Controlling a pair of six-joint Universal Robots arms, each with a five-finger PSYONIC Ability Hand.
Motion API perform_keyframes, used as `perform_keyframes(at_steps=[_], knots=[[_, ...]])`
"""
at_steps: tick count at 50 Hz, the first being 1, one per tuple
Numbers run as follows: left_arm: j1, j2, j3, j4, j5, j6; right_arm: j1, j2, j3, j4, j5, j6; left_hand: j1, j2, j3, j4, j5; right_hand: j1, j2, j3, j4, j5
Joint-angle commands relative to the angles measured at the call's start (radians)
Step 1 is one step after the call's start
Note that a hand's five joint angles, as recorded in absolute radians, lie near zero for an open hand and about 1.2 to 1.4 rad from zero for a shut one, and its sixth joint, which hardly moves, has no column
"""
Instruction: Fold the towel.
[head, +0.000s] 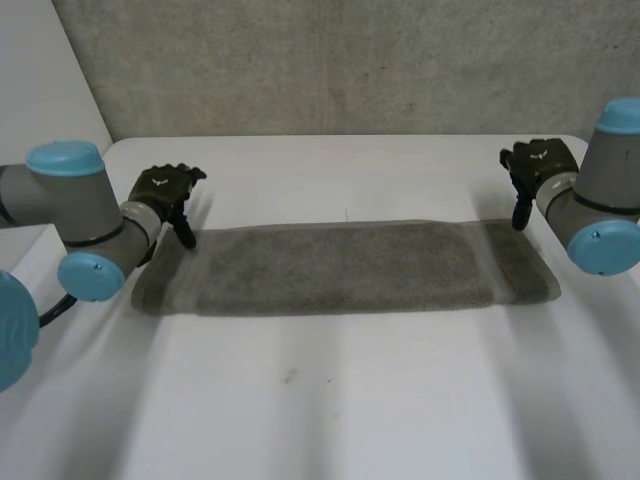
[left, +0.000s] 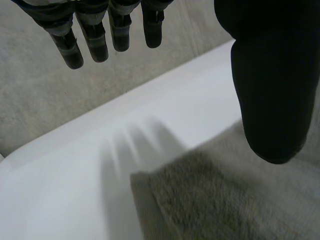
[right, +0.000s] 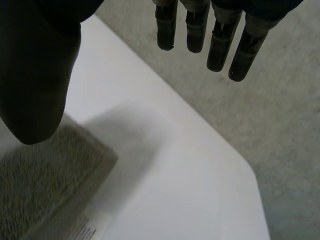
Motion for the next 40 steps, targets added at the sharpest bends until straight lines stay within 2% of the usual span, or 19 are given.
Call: perform_keyframes(at_steps=[1,5,7,13,17,21,23,24,26,28,29,30,40], knots=[[-0.002,0.182,-0.142,0.001,0.002,-0.076,0.023,-0.178,0.144,0.002,-0.002,0.003,-0.015,-0.007,-0.008,-0.008,-0.038,-0.06,-0.082,-0.075,-0.085,-0.055],[-0.001,0.288,-0.243,0.001,0.002,-0.08,0.023,-0.267,0.263,0.0,-0.01,-0.002,-0.015,-0.007,-0.008,-0.008,-0.038,-0.06,-0.082,-0.075,-0.085,-0.055],[-0.001,0.39,-0.358,0.004,0.004,-0.08,0.02,-0.351,0.388,-0.008,-0.01,-0.005,-0.015,-0.007,-0.008,-0.008,-0.038,-0.06,-0.082,-0.075,-0.085,-0.055],[0.007,0.518,-0.532,0.023,0.002,-0.083,0.009,-0.456,0.571,-0.011,-0.011,-0.007,-0.015,-0.007,-0.008,-0.008,-0.038,-0.06,-0.082,-0.075,-0.085,-0.055],[0.012,0.595,-0.708,0.122,0.002,-0.091,0.006,-0.525,0.756,-0.037,-0.034,-0.011,-0.015,-0.007,-0.008,-0.008,-0.038,-0.06,-0.082,-0.075,-0.085,-0.055],[0.015,0.618,-0.813,0.228,0.001,-0.108,-0.018,-0.531,0.862,-0.118,-0.072,-0.013,-0.015,-0.007,-0.008,-0.008,-0.038,0.026,0.004,0.012,0.002,0.031],[0.013,0.619,-0.89,0.33,-0.001,-0.145,-0.072,-0.528,0.943,-0.234,-0.118,-0.014,-0.015,-0.007,-0.008,-0.008,-0.038,0.108,0.086,0.093,0.084,0.113],[0.013,0.619,-0.891,0.331,-0.001,-0.145,-0.072,-0.528,0.944,-0.235,-0.118,-0.014,-0.015,-0.007,-0.008,-0.008,-0.038,0.109,0.086,0.094,0.084,0.113],[0.015,0.621,-0.946,0.424,-0.001,-0.178,-0.089,-0.513,0.986,-0.345,-0.17,-0.017,-0.015,-0.007,-0.008,-0.008,-0.038,0.173,0.15,0.158,0.148,0.177],[0.015,0.621,-0.963,0.461,-0.002,-0.186,-0.089,-0.513,0.987,-0.345,-0.171,-0.017,-0.015,-0.007,-0.008,-0.008,-0.038,0.173,0.151,0.158,0.149,0.178],[0.013,0.621,-0.978,0.489,-0.002,-0.189,-0.095,-0.498,1.0,-0.388,-0.193,-0.016,-0.015,-0.007,-0.008,-0.008,-0.038,0.269,0.247,0.254,0.245,0.274],[0.013,0.621,-0.978,0.489,-0.002,-0.189,-0.099,-0.478,1.006,-0.429,-0.213,-0.017,-0.015,-0.007,-0.008,-0.008,-0.038,0.328,0.306,0.313,0.304,0.333],[0.005,0.642,-1.035,0.53,-0.001,-0.189,-0.118,-0.393,0.993,-0.459,-0.221,-0.071,-0.015,-0.007,-0.008,-0.008,-0.038,0.332,0.309,0.317,0.307,0.337]])
